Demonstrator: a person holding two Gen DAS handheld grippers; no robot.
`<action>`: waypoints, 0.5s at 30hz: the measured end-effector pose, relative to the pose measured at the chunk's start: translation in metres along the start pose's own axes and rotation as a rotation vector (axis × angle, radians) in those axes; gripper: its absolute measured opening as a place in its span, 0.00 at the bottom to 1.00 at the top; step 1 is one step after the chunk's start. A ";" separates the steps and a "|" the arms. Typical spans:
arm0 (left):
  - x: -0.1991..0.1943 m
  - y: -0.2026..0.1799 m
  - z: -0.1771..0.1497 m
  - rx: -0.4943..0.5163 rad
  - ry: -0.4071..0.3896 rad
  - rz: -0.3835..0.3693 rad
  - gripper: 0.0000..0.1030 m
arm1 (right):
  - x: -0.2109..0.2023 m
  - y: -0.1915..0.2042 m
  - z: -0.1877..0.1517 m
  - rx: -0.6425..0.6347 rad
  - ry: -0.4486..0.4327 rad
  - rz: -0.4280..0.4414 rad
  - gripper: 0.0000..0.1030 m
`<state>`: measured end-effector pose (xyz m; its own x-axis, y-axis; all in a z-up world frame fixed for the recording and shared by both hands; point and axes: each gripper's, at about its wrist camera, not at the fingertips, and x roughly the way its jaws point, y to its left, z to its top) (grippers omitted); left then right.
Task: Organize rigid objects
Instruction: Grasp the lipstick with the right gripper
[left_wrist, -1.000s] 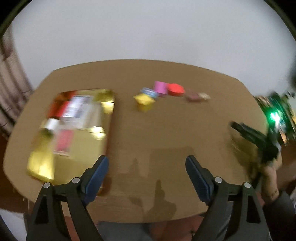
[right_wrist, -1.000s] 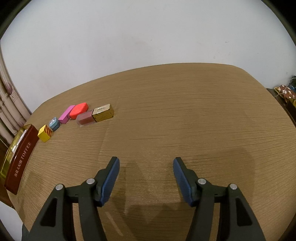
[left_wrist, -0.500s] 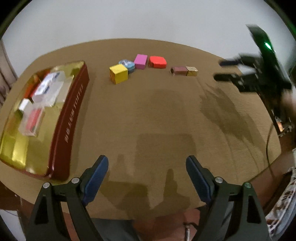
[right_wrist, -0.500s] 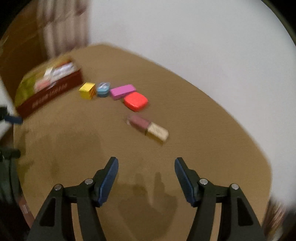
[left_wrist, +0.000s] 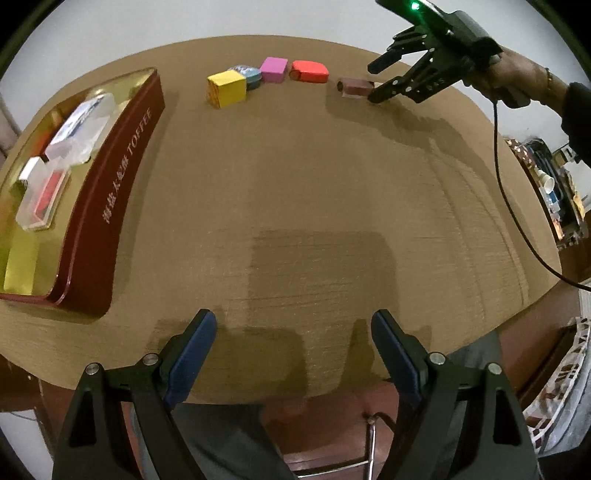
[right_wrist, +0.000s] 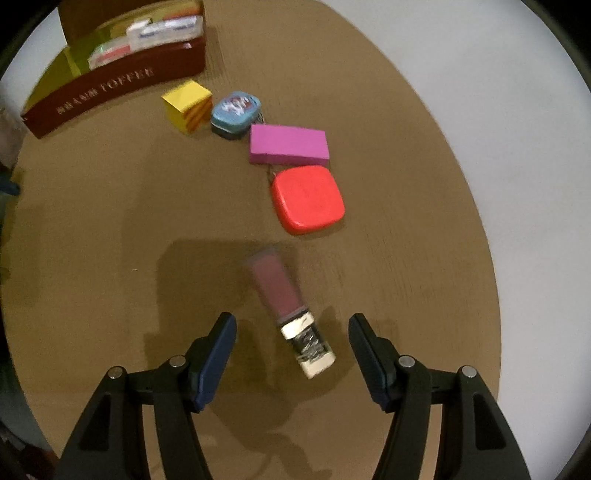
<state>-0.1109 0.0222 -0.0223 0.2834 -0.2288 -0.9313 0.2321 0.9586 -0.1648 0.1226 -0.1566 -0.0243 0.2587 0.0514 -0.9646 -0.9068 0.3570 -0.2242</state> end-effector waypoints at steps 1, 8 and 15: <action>0.001 0.002 0.001 -0.008 0.003 -0.005 0.81 | 0.004 -0.001 0.002 0.001 0.009 0.012 0.63; 0.003 0.006 0.001 -0.019 -0.001 -0.014 0.82 | 0.014 -0.014 0.011 0.087 0.050 0.124 0.55; -0.002 0.011 -0.004 -0.053 0.002 -0.025 0.82 | 0.007 -0.004 0.007 0.224 0.032 0.121 0.26</action>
<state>-0.1128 0.0339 -0.0242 0.2758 -0.2525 -0.9275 0.1896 0.9602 -0.2050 0.1305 -0.1515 -0.0295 0.1389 0.0786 -0.9872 -0.8335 0.5476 -0.0737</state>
